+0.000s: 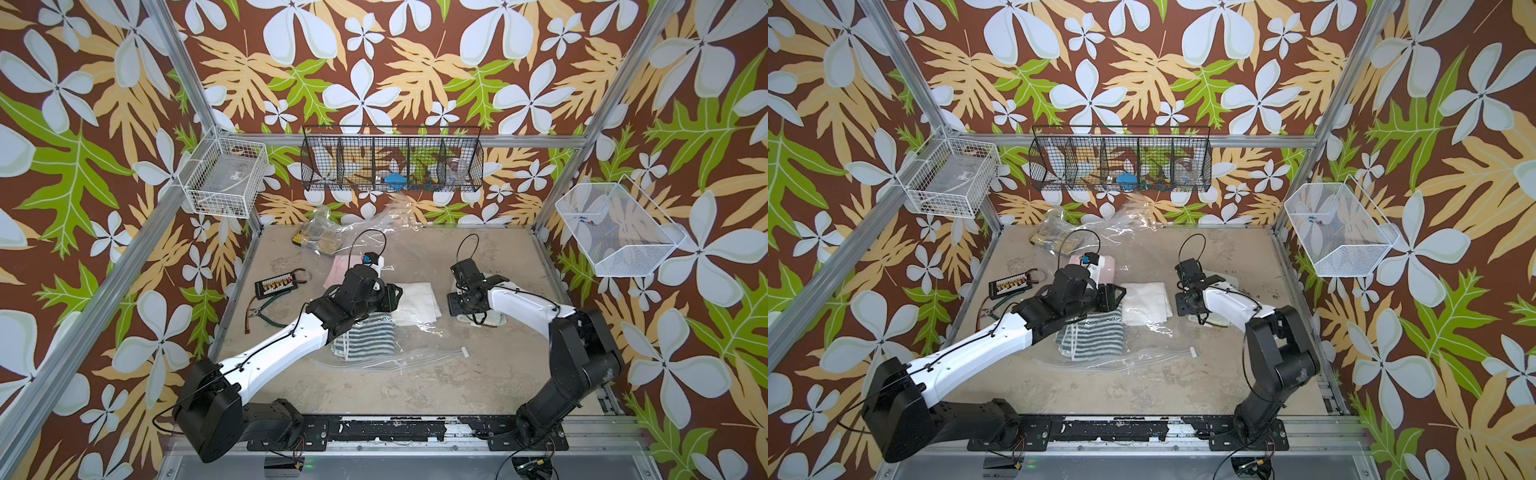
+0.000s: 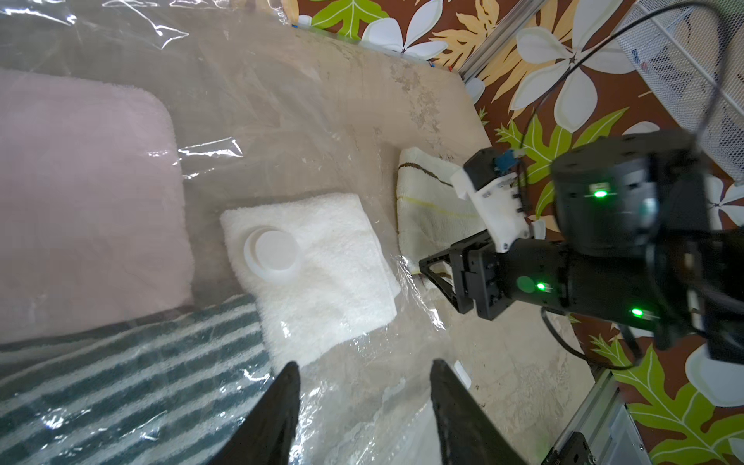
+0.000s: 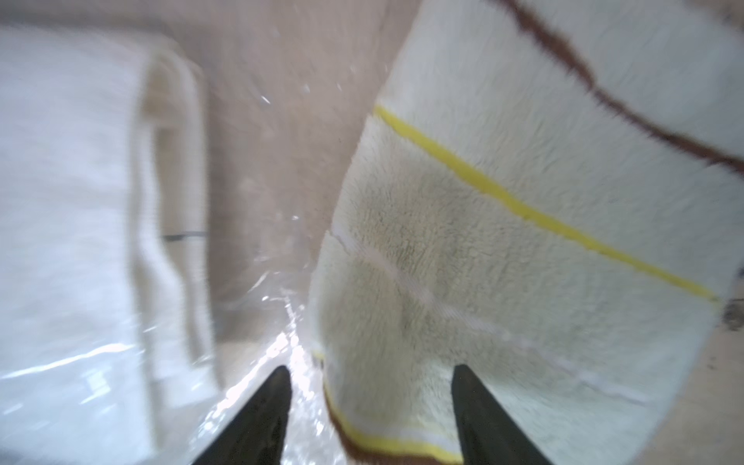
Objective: Place the folded towel into the vacuum bag
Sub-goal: Move the towel to the center of the board, then pick up the towel from the center of the board.
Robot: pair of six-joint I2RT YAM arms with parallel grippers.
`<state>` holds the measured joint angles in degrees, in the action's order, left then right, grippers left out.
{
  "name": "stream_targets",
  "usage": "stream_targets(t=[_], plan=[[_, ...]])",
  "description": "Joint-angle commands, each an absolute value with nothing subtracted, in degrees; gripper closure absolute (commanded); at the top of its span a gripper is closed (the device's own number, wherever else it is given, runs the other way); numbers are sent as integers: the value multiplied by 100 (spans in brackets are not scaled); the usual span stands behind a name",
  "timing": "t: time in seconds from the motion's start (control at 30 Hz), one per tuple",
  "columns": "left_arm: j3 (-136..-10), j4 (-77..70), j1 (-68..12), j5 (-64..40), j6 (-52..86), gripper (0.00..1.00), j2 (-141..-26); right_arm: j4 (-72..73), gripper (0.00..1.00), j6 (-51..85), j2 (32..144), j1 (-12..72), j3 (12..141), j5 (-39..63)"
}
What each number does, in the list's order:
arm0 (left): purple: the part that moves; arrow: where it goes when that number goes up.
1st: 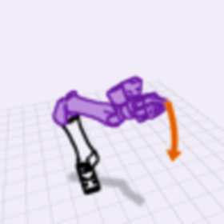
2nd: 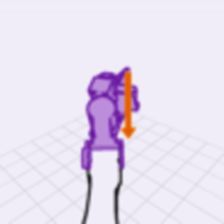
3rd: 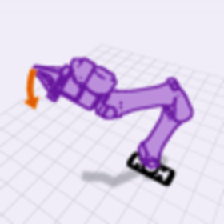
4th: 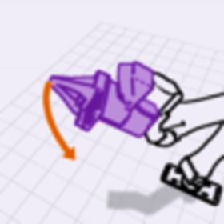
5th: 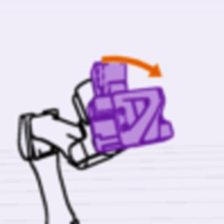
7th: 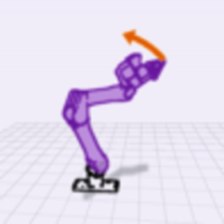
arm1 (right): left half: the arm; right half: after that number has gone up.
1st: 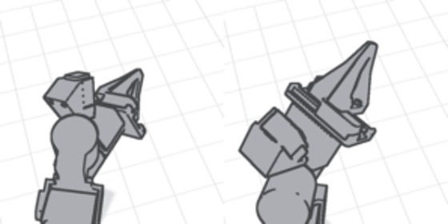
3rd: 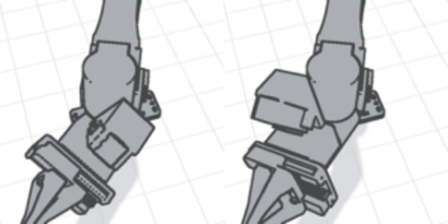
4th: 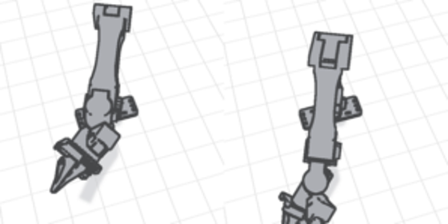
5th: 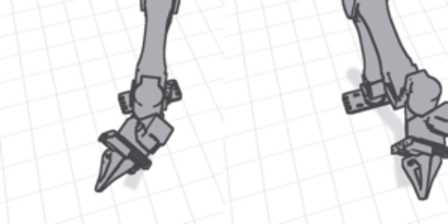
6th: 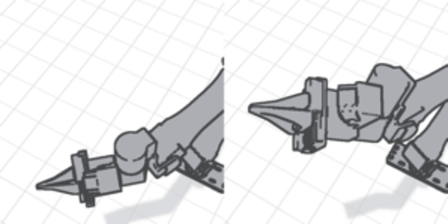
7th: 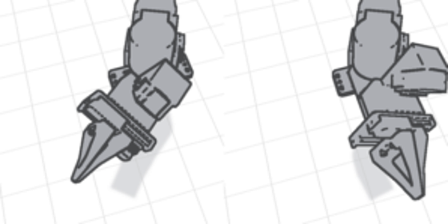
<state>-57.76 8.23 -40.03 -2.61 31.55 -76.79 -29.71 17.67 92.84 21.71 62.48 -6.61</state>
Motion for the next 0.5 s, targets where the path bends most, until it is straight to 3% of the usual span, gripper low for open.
stream_targets(t=[0.0,0.27,0.47], plan=[[-6185,890,-4153,-456,2756,46,-7989,-3230,23,1870,8595,1829,6166,-320],[-7401,874,-4673,-714,2357,45,-9475,-2407,9,2882,7841,82,4774,452],[-8640,880,-4864,-1103,2330,46,-10848,-1737,7,3018,8623,-532,4843,1003]])
